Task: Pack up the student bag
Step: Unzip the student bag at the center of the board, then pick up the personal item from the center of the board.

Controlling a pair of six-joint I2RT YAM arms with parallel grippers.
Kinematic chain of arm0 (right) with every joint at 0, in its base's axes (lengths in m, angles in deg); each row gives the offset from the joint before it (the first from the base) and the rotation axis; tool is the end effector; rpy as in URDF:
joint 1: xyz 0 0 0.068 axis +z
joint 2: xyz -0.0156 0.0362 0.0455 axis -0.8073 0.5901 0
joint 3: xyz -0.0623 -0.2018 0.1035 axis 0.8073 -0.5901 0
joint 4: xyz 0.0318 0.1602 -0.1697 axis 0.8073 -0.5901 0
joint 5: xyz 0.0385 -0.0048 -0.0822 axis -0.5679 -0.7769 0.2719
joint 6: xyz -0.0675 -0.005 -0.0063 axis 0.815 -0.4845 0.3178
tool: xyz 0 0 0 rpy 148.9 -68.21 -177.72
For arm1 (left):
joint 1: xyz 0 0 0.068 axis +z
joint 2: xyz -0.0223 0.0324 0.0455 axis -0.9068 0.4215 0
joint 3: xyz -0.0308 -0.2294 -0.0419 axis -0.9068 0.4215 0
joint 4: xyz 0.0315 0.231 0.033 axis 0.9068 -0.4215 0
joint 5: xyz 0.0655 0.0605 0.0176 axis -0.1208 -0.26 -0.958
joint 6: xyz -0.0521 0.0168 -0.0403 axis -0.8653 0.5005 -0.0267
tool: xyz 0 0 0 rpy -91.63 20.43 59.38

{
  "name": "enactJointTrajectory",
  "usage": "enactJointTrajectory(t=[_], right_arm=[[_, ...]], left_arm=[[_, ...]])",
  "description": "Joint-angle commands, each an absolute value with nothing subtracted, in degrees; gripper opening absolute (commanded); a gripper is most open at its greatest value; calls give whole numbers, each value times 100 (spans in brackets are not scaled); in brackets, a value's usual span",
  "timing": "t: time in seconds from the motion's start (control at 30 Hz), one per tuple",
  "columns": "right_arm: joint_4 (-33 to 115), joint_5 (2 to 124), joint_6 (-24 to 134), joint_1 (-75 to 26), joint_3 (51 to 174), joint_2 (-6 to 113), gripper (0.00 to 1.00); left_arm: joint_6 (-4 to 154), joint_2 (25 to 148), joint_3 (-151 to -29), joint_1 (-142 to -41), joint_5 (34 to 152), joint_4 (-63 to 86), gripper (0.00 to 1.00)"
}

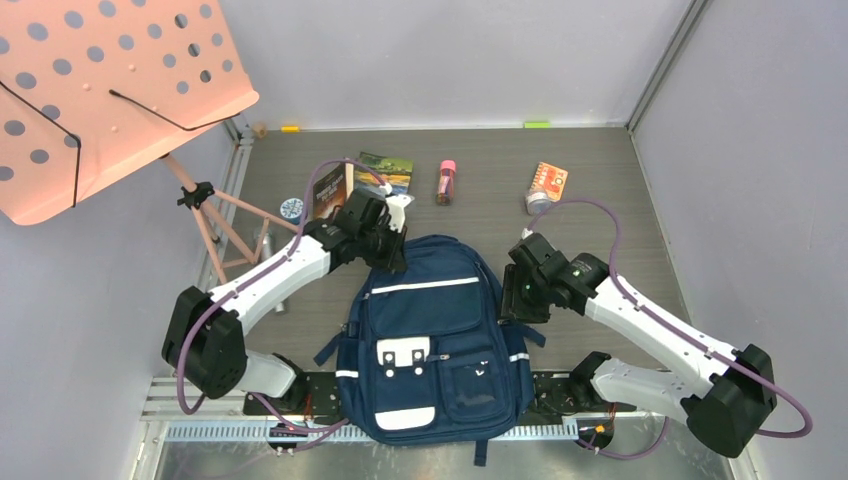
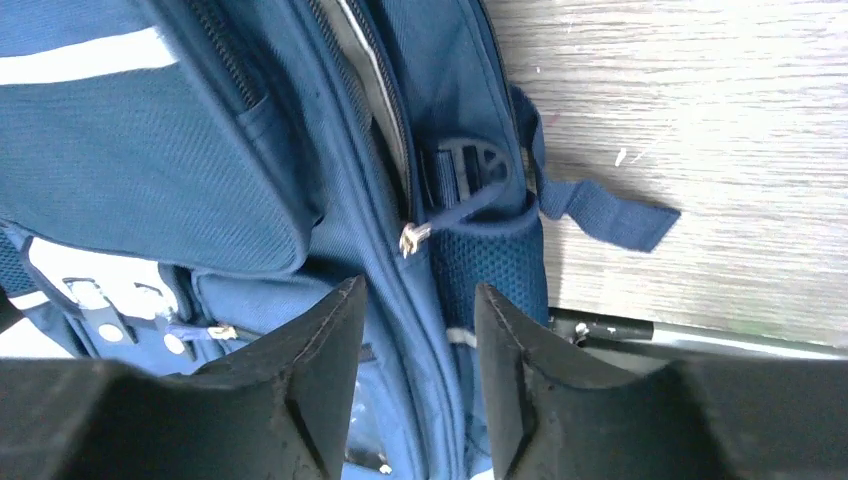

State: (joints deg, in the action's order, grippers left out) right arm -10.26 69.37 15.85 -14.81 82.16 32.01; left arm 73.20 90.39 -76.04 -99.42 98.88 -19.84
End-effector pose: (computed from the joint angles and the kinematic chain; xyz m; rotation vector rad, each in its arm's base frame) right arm 0.1414 0.1165 0.1947 0.1598 2.8105 0.4299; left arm 0.2266 -0.1711 0.2132 0.5811 2.4706 -0.6515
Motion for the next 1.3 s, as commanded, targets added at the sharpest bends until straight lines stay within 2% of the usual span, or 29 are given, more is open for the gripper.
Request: enactJointTrajectory(t=[0.0, 0.03, 0.1, 0.17, 0.5, 0.73, 1.0, 1.27], right_arm=[[-1570, 7501, 1662, -1430, 8997, 3193, 65], [-1549, 7590, 1769, -1469, 9259, 3225, 80], [-1521, 7823, 1922, -1609, 9621, 3327, 96], [-1486, 7867, 2170, -1894, 9976, 3536, 99], [-924, 8073, 3579, -3708, 11470, 5617, 100], [-658, 8282, 5158, -4325, 12663, 7339, 100], [-916, 7933, 6253, -4703, 13941, 8851, 99], [-1368, 7374, 6588, -4751, 15062, 9923, 95]], left_arm=[[7511, 8858, -7914, -9785, 10930, -1838, 0], [7550, 8820, -7916, -9785, 11053, -1897, 0], [7683, 8728, -7898, -9785, 11098, -2070, 0], [7859, 8606, -7906, -9785, 10971, -2265, 0], [8035, 8389, -7851, -9785, 10366, -2475, 0], [8043, 8553, -7943, -9785, 10517, -2584, 0], [8070, 8475, -7929, -9785, 10480, -2587, 0], [8053, 8498, -7937, -9785, 10531, -2582, 0]])
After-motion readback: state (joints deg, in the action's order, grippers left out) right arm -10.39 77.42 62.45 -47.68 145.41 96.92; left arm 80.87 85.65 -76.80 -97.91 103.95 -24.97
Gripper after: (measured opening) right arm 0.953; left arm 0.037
